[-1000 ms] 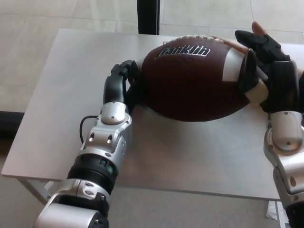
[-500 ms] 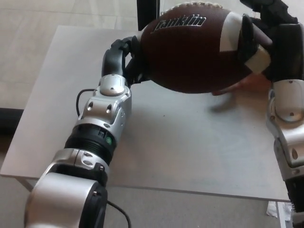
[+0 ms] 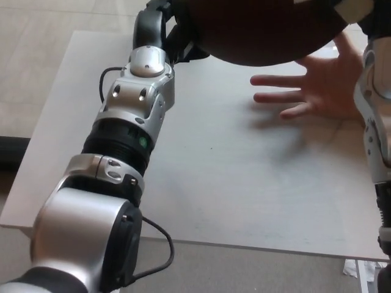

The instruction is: The robot uses both its hands to grab the left and right ends of a football kept in the middle of the desk infront of it, lifts it up and places it in the palm of a person

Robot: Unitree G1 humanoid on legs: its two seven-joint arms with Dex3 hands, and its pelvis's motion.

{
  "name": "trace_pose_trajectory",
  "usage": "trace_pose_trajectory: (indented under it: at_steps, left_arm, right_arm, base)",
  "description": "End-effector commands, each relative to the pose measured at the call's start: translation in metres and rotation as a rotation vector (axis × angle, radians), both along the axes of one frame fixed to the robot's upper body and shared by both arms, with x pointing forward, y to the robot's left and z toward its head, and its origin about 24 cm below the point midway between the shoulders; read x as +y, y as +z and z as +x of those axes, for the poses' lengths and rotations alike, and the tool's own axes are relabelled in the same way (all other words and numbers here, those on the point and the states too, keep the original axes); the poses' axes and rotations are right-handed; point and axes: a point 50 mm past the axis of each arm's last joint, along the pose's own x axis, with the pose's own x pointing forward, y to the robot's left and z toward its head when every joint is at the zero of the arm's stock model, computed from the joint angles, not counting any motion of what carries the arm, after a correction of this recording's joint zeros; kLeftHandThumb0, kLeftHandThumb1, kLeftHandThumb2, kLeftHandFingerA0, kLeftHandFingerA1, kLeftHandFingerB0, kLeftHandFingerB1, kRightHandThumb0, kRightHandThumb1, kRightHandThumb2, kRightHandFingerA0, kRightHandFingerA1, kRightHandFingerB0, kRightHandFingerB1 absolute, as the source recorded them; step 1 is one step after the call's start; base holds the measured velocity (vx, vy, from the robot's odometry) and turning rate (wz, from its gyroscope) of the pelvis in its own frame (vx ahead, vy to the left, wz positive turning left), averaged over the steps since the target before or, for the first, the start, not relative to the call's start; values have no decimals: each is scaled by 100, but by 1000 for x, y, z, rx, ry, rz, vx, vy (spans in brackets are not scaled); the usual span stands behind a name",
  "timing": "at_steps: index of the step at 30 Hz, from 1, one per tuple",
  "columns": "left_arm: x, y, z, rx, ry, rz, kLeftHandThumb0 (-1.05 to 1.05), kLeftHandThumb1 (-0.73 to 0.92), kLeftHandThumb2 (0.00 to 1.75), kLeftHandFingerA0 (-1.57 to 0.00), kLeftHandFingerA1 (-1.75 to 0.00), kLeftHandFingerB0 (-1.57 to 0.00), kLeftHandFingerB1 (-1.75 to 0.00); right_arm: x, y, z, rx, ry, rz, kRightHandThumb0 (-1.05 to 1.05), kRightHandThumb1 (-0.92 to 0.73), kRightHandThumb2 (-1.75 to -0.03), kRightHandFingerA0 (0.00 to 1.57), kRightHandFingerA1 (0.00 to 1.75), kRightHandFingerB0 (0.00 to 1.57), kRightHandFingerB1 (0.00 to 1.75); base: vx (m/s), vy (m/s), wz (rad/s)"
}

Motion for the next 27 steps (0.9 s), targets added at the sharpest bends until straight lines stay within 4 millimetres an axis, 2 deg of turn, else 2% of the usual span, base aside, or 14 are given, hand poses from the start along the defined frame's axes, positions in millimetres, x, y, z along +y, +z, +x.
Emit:
trace_pose_trajectory:
  at_steps: [1,4,5,7,8,9,11,13,14,15,16,17,19,27]
  left_arm:
    - [-72,70,-1,-69,-319,244,-62,89,66,-52,-113,-62,-83]
    - [-76,62,-2,-152,-244,5,-56,86,65,-63,-124,-55,-88]
    - [-78,62,-2,-187,-281,178,-67,92,71,-33,-105,-20,-48]
    - [-83,59,-3,-143,-412,330,-70,90,69,-46,-127,-34,-82]
    - [-84,56,-4,-111,-538,608,-59,79,64,-41,-75,-48,-46]
    - [-83,55,-4,-104,-549,640,-59,79,64,-41,-75,-48,-46]
    - [-86,51,-5,-117,-621,755,-54,79,63,-33,-103,-34,-48]
    - [-86,52,-5,-114,-633,837,-51,76,61,-21,-85,-8,-45]
    - [-86,53,-5,-109,-615,852,-51,76,61,-21,-85,-8,-45]
    - [-86,53,-5,-87,-599,927,-49,76,61,-39,-124,-26,-49]
    - [-85,53,-5,-66,-599,910,-53,85,62,-38,-116,-24,-43]
    - [-86,53,-6,-66,-600,915,-49,81,60,-39,-117,-21,-42]
    - [-86,50,-6,-72,-619,979,-42,77,58,-28,-106,-14,-40]
    - [-82,48,-7,54,-510,958,-39,75,62,-55,-141,-40,-51]
  right_arm:
    - [13,8,8,80,180,100,-85,-92,-67,61,57,49,40]
    - [0,1,15,137,142,245,-84,-90,-67,59,54,47,37]
    - [-4,-1,16,158,132,309,-86,-87,-67,61,55,50,37]
    - [-17,-7,19,206,106,437,-86,-91,-68,60,56,46,38]
    - [-23,-12,21,222,89,490,-87,-92,-68,59,58,43,38]
    - [-22,-13,21,225,89,495,-87,-92,-68,59,58,43,38]
    - [-30,-19,23,251,76,597,-87,-89,-66,63,60,48,39]
    - [-31,-21,24,260,79,647,-87,-88,-66,62,60,47,39]
    - [-31,-22,25,263,78,665,-87,-88,-66,62,60,47,39]
    - [-33,-24,26,266,78,688,-81,-70,-109,54,66,40,52]
    - [-33,-26,26,269,70,692,-84,-91,-67,59,59,46,38]
    - [-34,-27,27,273,67,694,-81,-70,-110,54,66,40,52]
    - [-34,-29,30,282,72,708,-84,-89,-67,61,61,48,40]
    - [-38,-38,36,322,54,741,-83,-90,-67,63,61,51,43]
  base:
    - [0,0,0]
    - [0,0,0]
    - [0,0,0]
    - [0,0,0]
    - [0,0,0]
    - [0,0,0]
    - [0,0,0]
    - [0,0,0]
    - [0,0,0]
    - [0,0,0]
    - [0,0,0]
    - [0,0,0]
    - [0,0,0]
    - [0,0,0]
